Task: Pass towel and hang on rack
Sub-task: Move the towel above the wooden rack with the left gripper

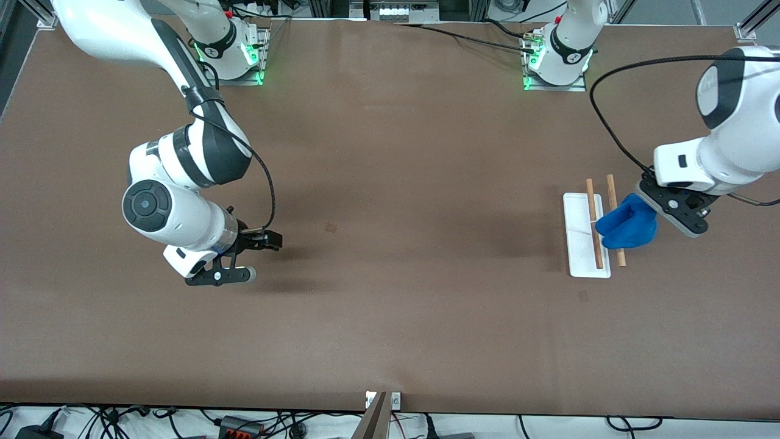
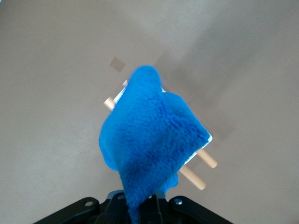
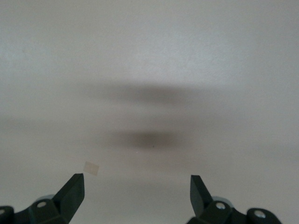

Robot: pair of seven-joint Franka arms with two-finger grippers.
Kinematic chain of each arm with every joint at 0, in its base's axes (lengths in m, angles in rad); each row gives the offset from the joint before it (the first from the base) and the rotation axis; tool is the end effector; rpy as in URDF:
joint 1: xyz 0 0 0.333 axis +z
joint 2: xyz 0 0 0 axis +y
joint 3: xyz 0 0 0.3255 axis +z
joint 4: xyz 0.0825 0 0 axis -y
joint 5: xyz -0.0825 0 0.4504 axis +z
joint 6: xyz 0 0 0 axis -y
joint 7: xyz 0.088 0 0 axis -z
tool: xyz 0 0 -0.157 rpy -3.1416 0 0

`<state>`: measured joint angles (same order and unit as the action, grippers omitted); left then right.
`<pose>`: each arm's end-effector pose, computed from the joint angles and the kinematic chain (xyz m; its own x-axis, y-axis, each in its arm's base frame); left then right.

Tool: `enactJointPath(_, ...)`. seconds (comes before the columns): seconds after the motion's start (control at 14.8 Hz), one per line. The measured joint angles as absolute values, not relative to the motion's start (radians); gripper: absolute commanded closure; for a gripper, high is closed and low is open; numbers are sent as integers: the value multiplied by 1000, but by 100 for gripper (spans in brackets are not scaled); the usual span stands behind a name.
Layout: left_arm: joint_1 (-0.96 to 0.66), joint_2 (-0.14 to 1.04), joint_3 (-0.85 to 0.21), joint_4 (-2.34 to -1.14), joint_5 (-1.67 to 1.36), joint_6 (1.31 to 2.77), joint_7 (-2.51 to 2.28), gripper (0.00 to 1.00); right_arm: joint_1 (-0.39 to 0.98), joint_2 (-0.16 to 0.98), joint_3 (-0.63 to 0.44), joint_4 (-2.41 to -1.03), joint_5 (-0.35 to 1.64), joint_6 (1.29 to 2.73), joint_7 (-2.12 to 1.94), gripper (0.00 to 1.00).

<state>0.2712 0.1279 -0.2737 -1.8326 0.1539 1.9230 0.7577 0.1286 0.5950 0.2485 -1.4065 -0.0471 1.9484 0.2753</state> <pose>0.6536 0.0198 0.3940 0.6851 -0.7217 -0.0994 -0.7279 -0.6835 -0.0545 0.7314 0.2554 0.2927 0.9947 0.0835 -0.0608 0.0785 -0.9936 -0.0816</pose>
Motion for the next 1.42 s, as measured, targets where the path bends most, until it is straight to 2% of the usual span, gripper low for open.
enactJointPath(0.4, 310, 152, -275, -1844, 173, 1933, 753, 100, 178, 595, 252, -1408, -47, 1944, 275, 0)
enactJointPath(0.94, 308, 152, -291, -1854, 120, 1804, 352, 100, 174, 587, 248, -1408, -48, 1928, 275, 0)
enactJointPath(1.42, 304, 157, -293, -1862, 39, 1769, 191, 100, 47, 520, 238, -1403, -50, 1863, 268, 0)
